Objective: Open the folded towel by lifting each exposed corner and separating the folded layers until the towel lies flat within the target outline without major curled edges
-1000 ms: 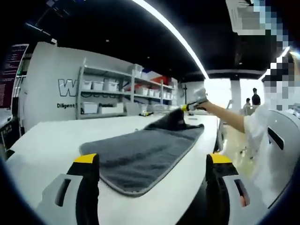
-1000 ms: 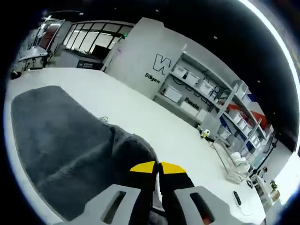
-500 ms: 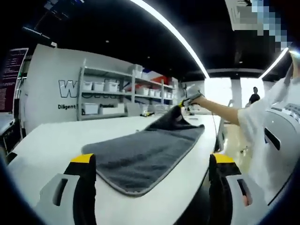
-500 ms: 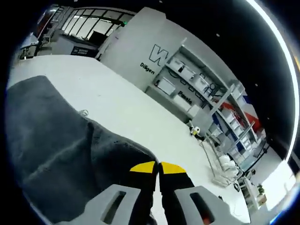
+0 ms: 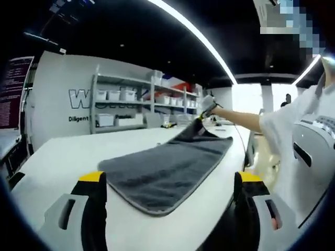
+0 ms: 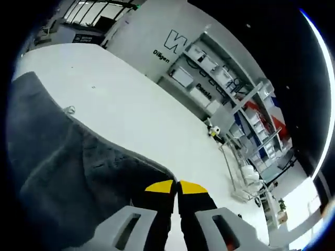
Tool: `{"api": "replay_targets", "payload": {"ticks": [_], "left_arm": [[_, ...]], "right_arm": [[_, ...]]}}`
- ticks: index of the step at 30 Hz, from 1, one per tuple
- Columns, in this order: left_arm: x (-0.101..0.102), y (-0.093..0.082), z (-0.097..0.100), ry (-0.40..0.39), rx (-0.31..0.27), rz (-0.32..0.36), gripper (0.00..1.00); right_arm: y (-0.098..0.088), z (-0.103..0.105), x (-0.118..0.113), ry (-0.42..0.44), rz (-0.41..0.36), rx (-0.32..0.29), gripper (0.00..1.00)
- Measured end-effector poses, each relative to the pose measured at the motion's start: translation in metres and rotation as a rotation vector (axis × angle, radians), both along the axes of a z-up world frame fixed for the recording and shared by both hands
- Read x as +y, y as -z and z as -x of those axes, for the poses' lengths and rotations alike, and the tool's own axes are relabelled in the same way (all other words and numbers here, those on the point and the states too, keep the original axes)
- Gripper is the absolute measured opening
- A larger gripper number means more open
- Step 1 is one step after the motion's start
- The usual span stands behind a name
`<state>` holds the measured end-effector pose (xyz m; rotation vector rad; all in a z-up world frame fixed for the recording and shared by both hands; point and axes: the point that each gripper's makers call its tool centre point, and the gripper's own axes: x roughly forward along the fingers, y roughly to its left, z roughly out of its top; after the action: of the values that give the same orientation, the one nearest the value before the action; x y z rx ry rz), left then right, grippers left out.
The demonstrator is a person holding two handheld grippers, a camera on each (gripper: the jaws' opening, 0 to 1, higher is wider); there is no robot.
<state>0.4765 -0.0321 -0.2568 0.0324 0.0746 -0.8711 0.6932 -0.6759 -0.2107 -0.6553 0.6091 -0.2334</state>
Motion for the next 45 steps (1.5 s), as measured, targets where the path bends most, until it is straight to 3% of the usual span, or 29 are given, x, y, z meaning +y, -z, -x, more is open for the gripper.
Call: {"api": "replay_targets", "payload": {"ticks": [4,6,11,14,22,25,31,35,38,39,41,45], "left_arm": [[0.0,0.001,-0.003,-0.01,0.002,-0.019,0.99],[0.0,0.001,-0.005,-0.013,0.004,-0.023,0.99],[0.002,0.007,-0.01,-0.033,0.023,-0.051,0.99],[0.003,0.01,-0.012,-0.04,0.032,-0.061,0.99],[0.015,0.013,-0.018,-0.083,0.042,-0.065,0.99],[0.017,0.013,-0.022,-0.101,0.042,-0.065,0.99],[0.013,0.011,-0.029,-0.097,0.035,-0.063,0.99],[0.008,0.01,-0.031,-0.072,0.025,-0.058,0.99],[0.008,0.01,-0.031,-0.065,0.024,-0.05,0.99],[0.009,0.01,-0.031,-0.066,0.023,-0.047,0.99],[0.011,0.011,-0.031,-0.067,0.025,-0.045,0.99],[0.014,0.015,-0.032,-0.069,0.033,-0.049,0.99]], "right_arm": [[0.013,-0.013,-0.012,0.03,0.003,0.04,0.0],[0.021,-0.017,-0.019,0.044,0.029,0.095,0.0],[0.034,-0.034,-0.029,0.066,0.072,0.115,0.0],[0.054,-0.041,-0.032,0.057,0.125,0.177,0.0],[0.094,-0.05,-0.042,0.077,0.078,0.176,0.01],[0.101,-0.054,-0.045,0.07,0.053,0.156,0.02],[0.097,-0.06,-0.048,0.082,-0.082,0.042,0.1],[0.089,-0.063,-0.058,0.097,-0.181,-0.045,0.25],[0.082,-0.059,-0.063,0.061,-0.143,-0.042,0.4],[0.078,-0.057,-0.063,0.056,-0.147,-0.055,0.42],[0.066,-0.054,-0.061,0.042,-0.2,-0.142,0.45],[0.05,-0.036,-0.061,0.014,-0.213,-0.183,0.56]]}}
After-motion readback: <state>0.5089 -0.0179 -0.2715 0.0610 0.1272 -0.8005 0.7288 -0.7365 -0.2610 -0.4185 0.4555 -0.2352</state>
